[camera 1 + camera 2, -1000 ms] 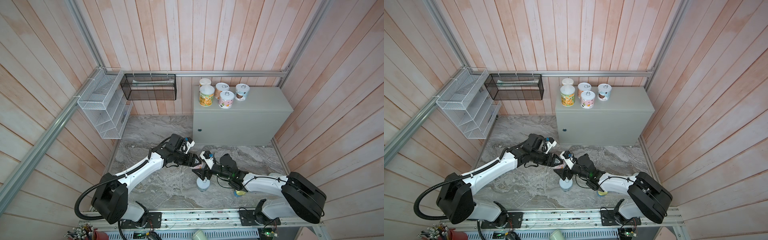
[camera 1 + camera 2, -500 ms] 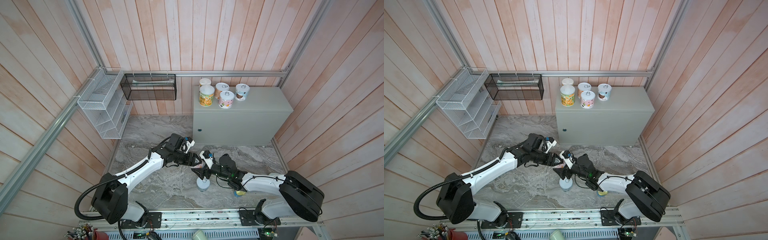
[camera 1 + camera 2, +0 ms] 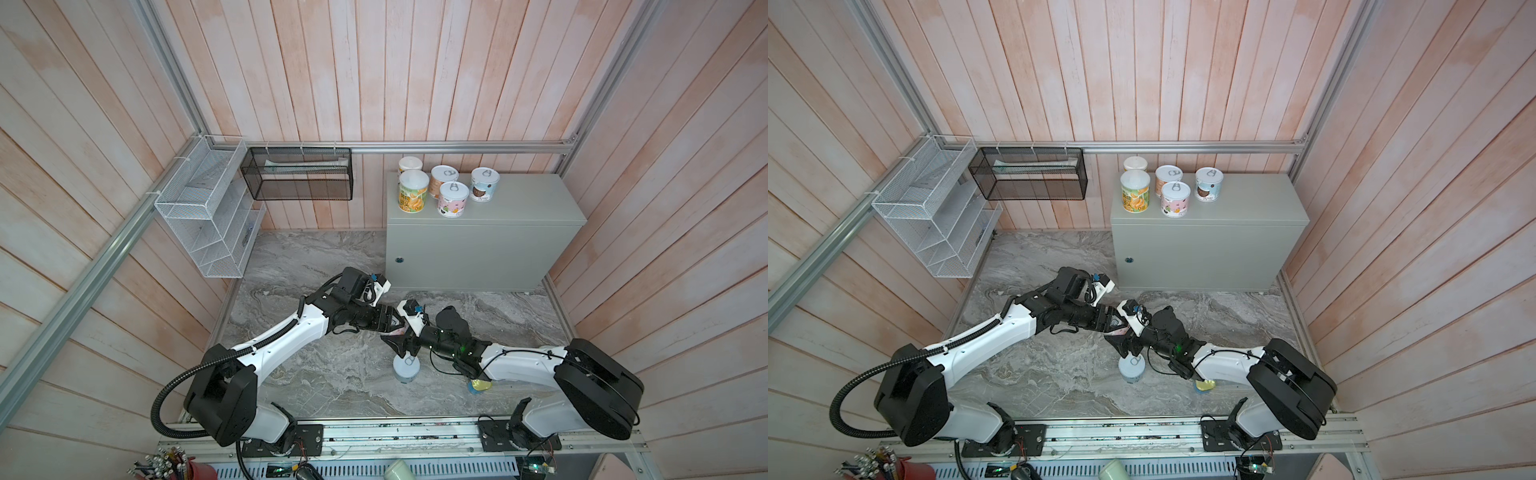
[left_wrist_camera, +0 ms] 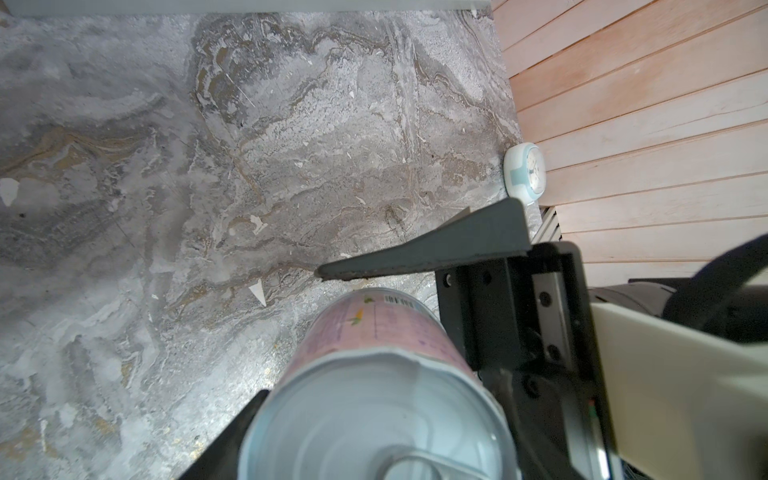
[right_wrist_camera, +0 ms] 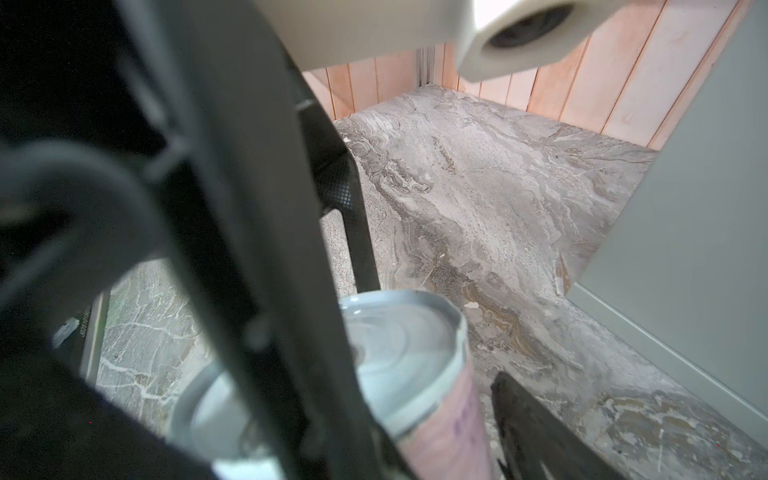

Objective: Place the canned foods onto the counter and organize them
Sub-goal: 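Bring right gripper around the pink can held by the left gripper, then close right gripper on the pink can while left gripper opens and releases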

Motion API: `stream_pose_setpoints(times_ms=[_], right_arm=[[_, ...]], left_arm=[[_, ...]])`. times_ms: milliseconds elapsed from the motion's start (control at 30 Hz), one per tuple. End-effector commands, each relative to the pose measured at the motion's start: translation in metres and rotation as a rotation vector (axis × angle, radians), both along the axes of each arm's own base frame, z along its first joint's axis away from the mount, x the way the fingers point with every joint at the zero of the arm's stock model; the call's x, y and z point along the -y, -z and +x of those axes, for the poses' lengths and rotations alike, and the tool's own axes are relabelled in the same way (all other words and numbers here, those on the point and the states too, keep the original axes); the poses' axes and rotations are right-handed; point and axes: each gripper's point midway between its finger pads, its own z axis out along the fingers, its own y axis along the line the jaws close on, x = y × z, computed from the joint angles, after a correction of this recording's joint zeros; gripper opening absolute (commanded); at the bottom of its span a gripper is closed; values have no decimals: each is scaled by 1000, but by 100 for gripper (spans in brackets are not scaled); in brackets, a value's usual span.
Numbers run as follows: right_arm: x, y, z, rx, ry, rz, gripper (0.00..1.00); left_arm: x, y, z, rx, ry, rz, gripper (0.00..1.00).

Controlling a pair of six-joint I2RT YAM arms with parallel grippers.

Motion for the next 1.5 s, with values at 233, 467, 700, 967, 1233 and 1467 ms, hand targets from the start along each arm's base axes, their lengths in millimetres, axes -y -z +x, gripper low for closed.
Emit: stream_pose_setpoints(times_ms=[233, 467, 700, 967, 1233, 1467], right_arm=[[-8, 6, 3, 78, 22, -81, 93], [-14, 9, 3, 70, 8, -76, 78], [-12, 2, 4, 64, 30, -41, 64], [-7, 0, 4, 46, 53, -15, 59], [5, -9, 6, 44, 101, 37, 57], [12, -13, 6, 35, 120, 57, 57]], left_arm=[[11, -6, -7, -21, 76, -32, 55], [13, -6, -5, -26, 78, -36, 56], [9, -3, -1, -32, 66, -36, 56], [3, 3, 2, -42, 47, -45, 82], [0, 10, 1, -42, 51, -53, 100], [-7, 9, 1, -39, 29, -62, 100]])
